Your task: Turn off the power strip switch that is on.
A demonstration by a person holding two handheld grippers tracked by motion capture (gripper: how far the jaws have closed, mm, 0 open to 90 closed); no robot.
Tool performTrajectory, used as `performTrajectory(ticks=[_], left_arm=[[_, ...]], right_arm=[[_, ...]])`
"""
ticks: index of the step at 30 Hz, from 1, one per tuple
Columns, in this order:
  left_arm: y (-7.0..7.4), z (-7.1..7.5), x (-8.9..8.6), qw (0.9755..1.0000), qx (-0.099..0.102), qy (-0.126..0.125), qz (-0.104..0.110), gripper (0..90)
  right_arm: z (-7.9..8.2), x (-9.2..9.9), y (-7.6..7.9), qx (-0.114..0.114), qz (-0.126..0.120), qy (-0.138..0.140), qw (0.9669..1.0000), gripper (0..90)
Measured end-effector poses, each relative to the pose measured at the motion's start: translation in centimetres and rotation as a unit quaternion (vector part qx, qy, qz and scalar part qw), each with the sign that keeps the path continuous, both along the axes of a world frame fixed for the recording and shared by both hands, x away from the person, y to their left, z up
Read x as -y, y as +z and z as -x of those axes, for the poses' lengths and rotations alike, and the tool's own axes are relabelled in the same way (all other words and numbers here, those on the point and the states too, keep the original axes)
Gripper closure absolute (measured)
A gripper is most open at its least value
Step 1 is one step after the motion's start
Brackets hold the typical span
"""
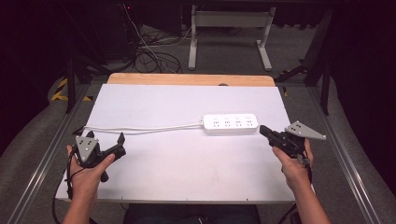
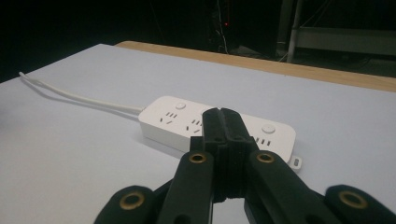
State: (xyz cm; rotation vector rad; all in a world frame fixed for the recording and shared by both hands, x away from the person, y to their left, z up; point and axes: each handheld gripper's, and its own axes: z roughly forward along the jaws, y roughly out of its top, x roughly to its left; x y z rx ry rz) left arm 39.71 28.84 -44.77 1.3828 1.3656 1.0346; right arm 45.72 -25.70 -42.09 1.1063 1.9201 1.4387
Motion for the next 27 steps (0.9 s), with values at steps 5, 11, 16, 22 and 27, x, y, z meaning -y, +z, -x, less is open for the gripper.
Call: performTrajectory(ticks=[5,11,16,22,27], left_arm=[[0.0,0.0,-0.2,1.0,-0.001,0.0,0.003,1.3],[0.0,-0.1,-0.1,1.0,0.0,-0.001,-0.002,1.3],[-0.1,-0.1,-0.2,1.0,-0.002,0.0,-0.001,1.5],[-0.1,0.0,-0.2,1.0,-0.002,0.0,-0.004,1.5],[-0.1,0.1,-0.2,1.0,-0.002,0.002,-0.007,1.6]], right_arm=[[-0.3,-1.0,1.4,-0.006,0.007,0.006,0.9999,90.0],[-1.0,-2.6,2.7,-0.009,0.023,0.018,0.9995,90.0],[-2.1,-3.4,3.5,-0.023,0.021,0.021,0.9993,90.0],[-3.2,-4.4,3.6,-0.039,0.034,0.026,0.9983,90.0],[-4.1,-5.3,3.4,-0.05,0.045,0.031,0.9972,90.0]])
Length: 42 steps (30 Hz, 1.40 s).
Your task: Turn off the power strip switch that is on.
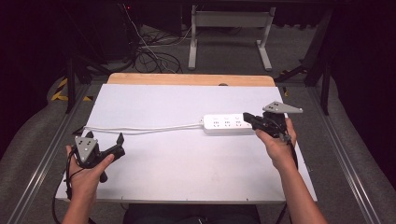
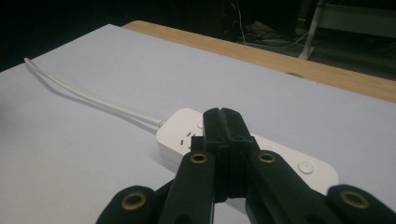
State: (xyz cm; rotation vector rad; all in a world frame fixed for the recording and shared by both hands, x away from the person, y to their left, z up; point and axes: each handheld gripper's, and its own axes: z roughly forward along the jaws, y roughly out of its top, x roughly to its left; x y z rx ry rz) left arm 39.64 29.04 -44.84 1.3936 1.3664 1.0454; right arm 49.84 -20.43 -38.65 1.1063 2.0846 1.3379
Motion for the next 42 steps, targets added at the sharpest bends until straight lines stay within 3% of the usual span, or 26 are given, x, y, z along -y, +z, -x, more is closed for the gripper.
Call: performTrajectory(ticks=[8,19,27,38,42], left_arm=[[0.0,0.0,0.0,1.0,-0.001,0.0,-0.002,1.7],[-0.1,0.0,-0.1,0.9999,0.001,-0.004,-0.011,1.9],[0.0,0.1,0.0,0.9999,0.007,-0.012,-0.009,2.3],[0.0,0.3,0.0,0.9998,0.007,-0.016,-0.011,2.7],[0.0,0.4,0.0,0.9997,0.009,-0.017,-0.011,2.8]], right_arm=[[-2.4,-3.0,-0.2,-0.011,0.026,0.017,0.9994,90.0],[-5.2,-5.4,-1.1,-0.034,0.05,0.027,0.9978,90.0],[-6.6,-6.9,-2.6,-0.055,0.075,0.028,0.9952,90.0],[-7.9,-8.2,-4.9,-0.076,0.089,0.025,0.9928,90.0],[-8.5,-8.7,-5.6,-0.074,0.088,0.02,0.9932,90.0]])
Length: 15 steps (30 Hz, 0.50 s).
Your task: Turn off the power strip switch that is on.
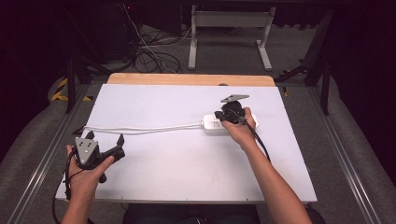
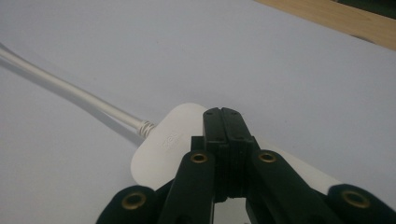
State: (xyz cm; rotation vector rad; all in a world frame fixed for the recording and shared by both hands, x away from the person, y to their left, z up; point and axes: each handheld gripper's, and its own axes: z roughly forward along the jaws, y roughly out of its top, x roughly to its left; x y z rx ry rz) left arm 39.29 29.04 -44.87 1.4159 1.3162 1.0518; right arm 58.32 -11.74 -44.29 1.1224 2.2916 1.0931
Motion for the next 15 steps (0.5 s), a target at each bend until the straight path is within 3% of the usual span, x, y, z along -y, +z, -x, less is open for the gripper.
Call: performTrajectory(ticks=[7,11,15], left_arm=[[0.0,0.1,-0.1,1.0,-0.001,0.002,0.0,3.0],[0.0,0.2,-0.1,1.0,-0.003,0.001,-0.004,3.0],[-0.1,0.3,-0.1,1.0,-0.003,0.001,-0.003,3.1]], right_arm=[[-0.4,-0.2,-0.6,0.004,0.008,-0.004,1.0,90.0],[-0.5,-0.1,-0.6,0.013,-0.001,-0.005,0.9999,90.0],[-0.6,-0.4,-1.1,0.01,0.011,-0.006,0.9999,90.0]])
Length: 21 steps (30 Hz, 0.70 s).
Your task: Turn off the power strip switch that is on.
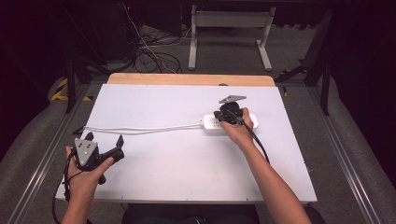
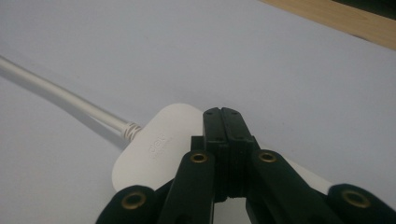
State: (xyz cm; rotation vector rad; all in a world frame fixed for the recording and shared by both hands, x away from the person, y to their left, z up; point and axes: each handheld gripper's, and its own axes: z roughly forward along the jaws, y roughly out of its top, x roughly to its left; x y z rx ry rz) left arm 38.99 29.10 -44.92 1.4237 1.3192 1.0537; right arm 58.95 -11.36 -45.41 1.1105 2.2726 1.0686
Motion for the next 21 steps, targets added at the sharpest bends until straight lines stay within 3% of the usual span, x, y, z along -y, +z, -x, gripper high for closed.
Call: performTrajectory(ticks=[21], left_arm=[[-0.08,0.13,0.0,1.0,-0.002,0.004,0.0,3.2]], right_arm=[[-0.47,0.04,-0.48,-0.023,0.007,-0.01,0.9997,90.0]])
